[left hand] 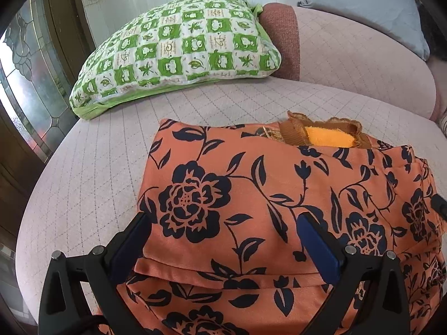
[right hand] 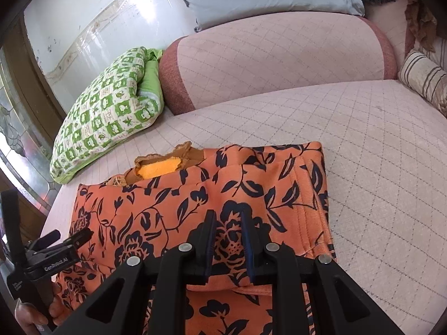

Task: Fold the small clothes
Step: 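Hold the folded blouse edges with both grippers and straighten them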

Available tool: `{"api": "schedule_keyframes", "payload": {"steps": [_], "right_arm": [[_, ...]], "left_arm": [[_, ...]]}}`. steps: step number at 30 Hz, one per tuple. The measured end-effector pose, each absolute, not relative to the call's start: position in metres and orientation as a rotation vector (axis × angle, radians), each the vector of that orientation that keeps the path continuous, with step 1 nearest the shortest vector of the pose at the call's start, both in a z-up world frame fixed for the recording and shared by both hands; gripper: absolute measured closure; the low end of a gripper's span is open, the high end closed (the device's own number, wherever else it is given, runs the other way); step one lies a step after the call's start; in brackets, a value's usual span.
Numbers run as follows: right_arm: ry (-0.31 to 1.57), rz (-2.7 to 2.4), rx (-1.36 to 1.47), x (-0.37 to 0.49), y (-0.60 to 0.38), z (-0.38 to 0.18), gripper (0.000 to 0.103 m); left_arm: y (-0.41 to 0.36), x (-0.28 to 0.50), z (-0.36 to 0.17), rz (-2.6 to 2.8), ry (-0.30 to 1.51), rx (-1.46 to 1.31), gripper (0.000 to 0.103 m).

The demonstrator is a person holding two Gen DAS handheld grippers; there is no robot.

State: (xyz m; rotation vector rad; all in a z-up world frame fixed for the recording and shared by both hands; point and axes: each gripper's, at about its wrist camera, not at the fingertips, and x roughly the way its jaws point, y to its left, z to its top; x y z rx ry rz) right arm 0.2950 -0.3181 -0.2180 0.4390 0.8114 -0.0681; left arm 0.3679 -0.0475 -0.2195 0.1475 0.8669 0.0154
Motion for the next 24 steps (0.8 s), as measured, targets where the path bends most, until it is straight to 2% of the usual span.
{"api": "schedule_keyframes", "payload": {"steps": [18,22,24], "right_arm": [[0.859,-0.05,0.473,0.3,-0.316,-0.229,0.082],[0.882,-0.059,0.486,0.302,-0.317,-0.236,0.082],[0.888,-0.058,0.49,0.303,-0.317,-0.237,0.082]], "left_arm": [[-0.061,0.354,-0.213,-0.018,0.821,0.178,0.0],[-0.063,0.359,-0.227,-0.047,0.873,0.172,0.0],[-0.064,0.366,-0.243,-0.064,0.955,0.161,0.0]]}}
